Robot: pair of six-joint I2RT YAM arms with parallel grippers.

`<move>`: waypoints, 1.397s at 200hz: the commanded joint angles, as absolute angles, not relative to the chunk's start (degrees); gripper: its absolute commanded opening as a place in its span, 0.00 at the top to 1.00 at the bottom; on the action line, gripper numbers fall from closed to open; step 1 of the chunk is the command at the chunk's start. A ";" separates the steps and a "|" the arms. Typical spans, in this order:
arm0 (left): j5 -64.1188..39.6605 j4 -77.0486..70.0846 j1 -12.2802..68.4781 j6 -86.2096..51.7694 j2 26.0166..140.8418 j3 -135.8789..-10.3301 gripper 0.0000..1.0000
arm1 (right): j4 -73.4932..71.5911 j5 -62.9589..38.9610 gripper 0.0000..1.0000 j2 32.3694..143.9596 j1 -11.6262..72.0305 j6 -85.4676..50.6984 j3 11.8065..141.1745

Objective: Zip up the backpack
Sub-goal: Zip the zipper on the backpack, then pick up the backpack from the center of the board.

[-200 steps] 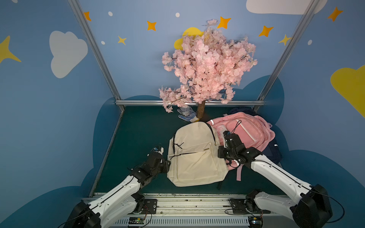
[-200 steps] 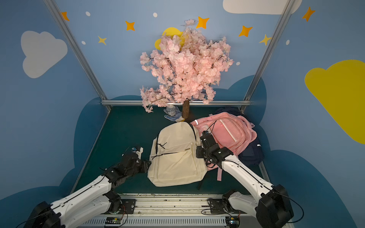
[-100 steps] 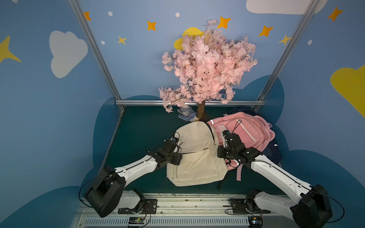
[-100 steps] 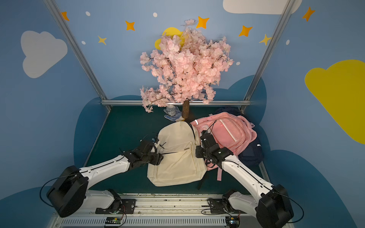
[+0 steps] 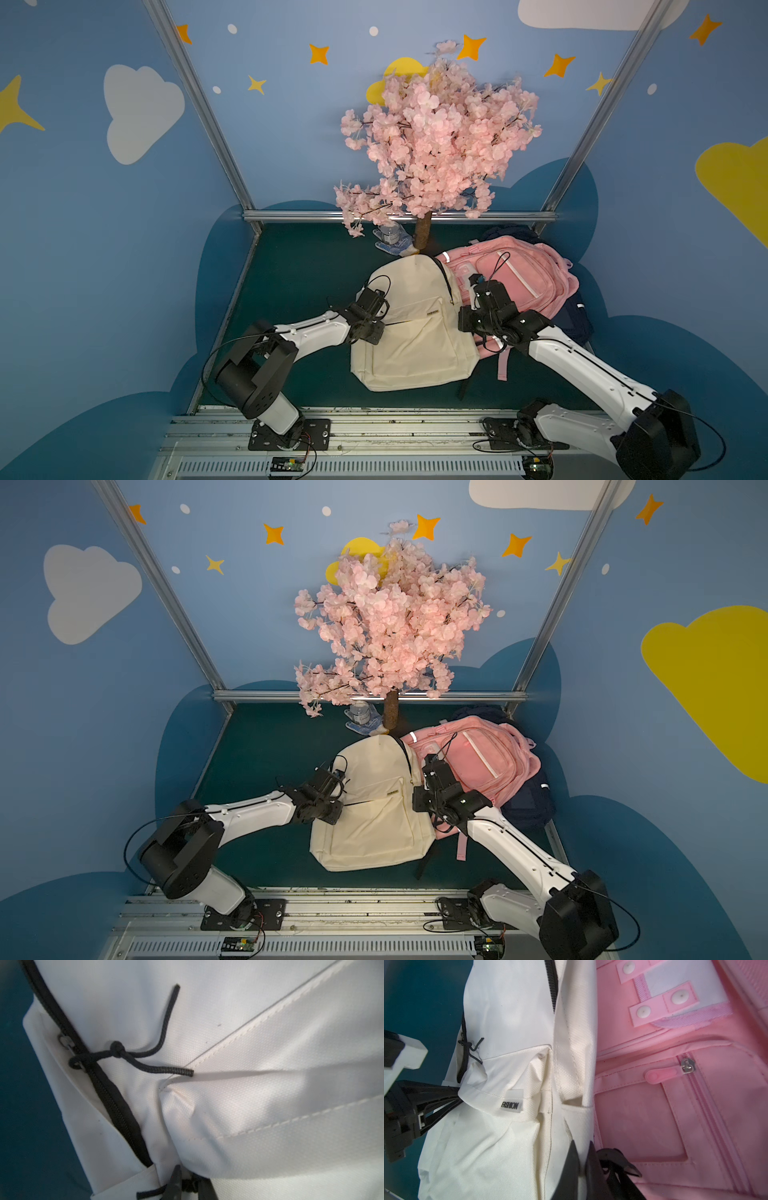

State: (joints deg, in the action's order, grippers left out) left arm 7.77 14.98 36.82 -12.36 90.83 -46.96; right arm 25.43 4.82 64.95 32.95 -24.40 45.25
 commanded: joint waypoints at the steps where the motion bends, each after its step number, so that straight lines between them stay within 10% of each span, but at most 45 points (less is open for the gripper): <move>1: 10.89 18.37 36.44 -13.61 91.59 -46.86 0.91 | 22.55 6.33 1.00 63.11 32.01 -23.88 45.02; 119: 11.64 18.09 33.13 -27.16 79.19 -38.99 0.96 | 26.58 7.82 1.00 60.78 24.52 -26.42 44.51; 214: -4.23 5.41 23.21 -29.65 72.50 -34.14 0.21 | 23.07 -2.09 1.00 60.74 25.49 -23.99 43.06; 279: -15.98 -0.73 19.41 -27.63 84.75 -38.75 0.10 | 21.64 -2.55 1.00 60.25 26.02 -25.73 39.78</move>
